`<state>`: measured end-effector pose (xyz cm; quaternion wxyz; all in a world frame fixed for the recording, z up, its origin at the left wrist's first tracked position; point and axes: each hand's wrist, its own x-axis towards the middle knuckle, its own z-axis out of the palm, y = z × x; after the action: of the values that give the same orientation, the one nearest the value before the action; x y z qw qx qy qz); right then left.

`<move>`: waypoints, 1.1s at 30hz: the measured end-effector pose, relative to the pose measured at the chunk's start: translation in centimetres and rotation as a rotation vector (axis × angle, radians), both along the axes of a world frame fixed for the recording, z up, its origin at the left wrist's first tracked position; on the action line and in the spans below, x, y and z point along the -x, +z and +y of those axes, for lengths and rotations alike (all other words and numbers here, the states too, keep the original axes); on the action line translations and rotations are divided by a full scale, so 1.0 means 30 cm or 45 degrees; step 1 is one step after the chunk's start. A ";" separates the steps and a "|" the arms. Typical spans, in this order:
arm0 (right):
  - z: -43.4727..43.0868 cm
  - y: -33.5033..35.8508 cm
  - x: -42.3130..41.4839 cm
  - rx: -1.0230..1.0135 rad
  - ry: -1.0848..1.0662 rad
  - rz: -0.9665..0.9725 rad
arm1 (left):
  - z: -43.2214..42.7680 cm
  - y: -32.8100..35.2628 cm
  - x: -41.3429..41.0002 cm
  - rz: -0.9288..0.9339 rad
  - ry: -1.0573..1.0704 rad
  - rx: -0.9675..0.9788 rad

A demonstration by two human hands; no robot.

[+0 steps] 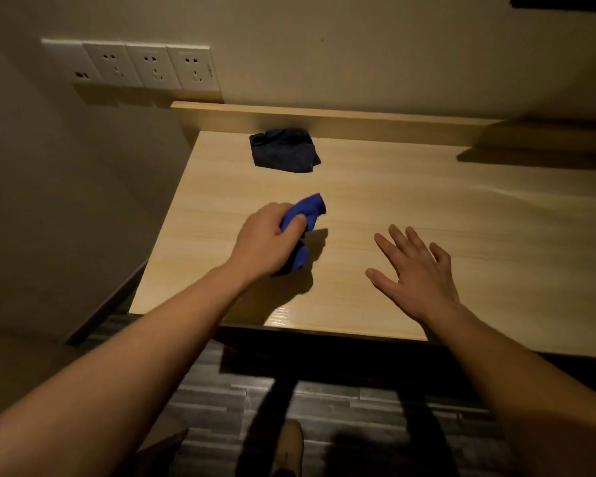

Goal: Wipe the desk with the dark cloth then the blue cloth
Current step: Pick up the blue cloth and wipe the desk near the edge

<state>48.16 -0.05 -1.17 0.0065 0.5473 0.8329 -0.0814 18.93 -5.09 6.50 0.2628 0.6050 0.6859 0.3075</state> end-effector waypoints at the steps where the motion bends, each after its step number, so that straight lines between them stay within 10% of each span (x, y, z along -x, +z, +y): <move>1: 0.001 -0.002 0.000 0.007 -0.005 0.000 | 0.084 -0.005 0.009 0.052 0.001 -0.018; 15: 0.046 -0.011 -0.006 0.117 -0.018 -0.021 | 0.490 -0.270 -0.011 0.822 -0.230 0.173; 33: 0.020 -0.010 -0.003 0.012 -0.022 0.029 | 0.193 -0.262 -0.103 0.858 -0.318 0.215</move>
<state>48.25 0.54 -1.47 -0.0013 0.5535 0.8278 -0.0915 22.01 0.69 -1.36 0.1067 0.7275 0.6777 -0.0012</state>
